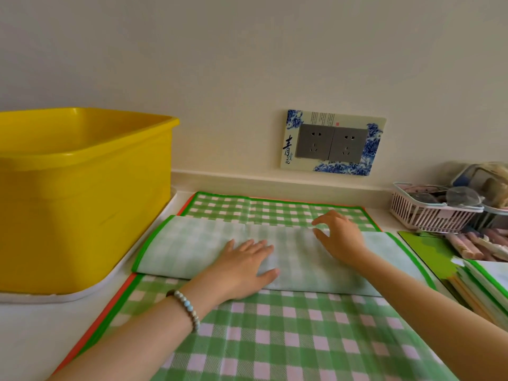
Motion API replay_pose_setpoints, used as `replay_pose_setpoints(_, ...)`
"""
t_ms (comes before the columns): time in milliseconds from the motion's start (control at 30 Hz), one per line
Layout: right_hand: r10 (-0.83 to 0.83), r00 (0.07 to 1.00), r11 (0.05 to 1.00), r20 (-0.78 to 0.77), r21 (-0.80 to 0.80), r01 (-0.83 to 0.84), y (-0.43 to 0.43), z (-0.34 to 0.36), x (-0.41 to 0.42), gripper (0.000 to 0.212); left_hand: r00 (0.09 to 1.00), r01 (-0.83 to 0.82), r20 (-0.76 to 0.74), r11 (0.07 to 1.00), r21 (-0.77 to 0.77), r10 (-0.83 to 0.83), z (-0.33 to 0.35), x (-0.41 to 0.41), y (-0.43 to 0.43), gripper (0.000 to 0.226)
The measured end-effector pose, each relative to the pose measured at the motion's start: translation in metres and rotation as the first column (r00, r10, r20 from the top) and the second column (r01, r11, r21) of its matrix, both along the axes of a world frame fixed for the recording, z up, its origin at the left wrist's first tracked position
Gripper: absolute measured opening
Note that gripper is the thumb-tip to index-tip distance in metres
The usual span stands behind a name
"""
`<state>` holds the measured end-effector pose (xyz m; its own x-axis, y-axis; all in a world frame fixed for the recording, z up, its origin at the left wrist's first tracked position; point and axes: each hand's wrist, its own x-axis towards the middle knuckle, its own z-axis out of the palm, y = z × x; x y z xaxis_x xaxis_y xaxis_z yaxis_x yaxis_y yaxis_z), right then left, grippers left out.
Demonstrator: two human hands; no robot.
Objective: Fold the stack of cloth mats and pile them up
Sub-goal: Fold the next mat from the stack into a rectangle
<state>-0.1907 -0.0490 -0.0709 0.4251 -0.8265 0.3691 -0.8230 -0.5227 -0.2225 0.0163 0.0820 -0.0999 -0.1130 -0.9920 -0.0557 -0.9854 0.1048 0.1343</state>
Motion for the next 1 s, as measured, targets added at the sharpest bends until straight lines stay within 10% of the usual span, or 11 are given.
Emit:
replay_pose_setpoints(167,0.086,0.981,0.983,0.176,0.144,-0.112,0.04,-0.012,0.03,0.032,0.999,-0.017,-0.028,1.0,-0.001,0.017,-0.012,0.0,-0.003,0.068)
replay_pose_setpoints(1000,-0.115,0.968,0.942,-0.222,0.286,0.177,0.04,-0.035,-0.097,0.058,0.998,-0.014,-0.056,1.0,-0.009,0.014,-0.011,0.001,0.002,0.112)
